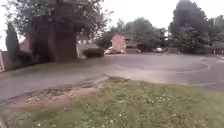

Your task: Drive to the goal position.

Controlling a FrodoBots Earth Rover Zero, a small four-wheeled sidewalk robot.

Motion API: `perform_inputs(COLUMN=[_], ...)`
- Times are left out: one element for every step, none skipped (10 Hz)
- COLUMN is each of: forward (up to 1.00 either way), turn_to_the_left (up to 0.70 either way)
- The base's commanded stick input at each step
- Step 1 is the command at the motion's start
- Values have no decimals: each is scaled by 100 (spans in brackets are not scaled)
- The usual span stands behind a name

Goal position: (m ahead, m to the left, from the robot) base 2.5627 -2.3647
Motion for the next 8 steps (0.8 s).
perform_inputs(forward=[70, 70, 70, 70, 70, 70, 70, 70], turn_to_the_left=[0, 0, 0, 0, 0, 0, 0, 0])
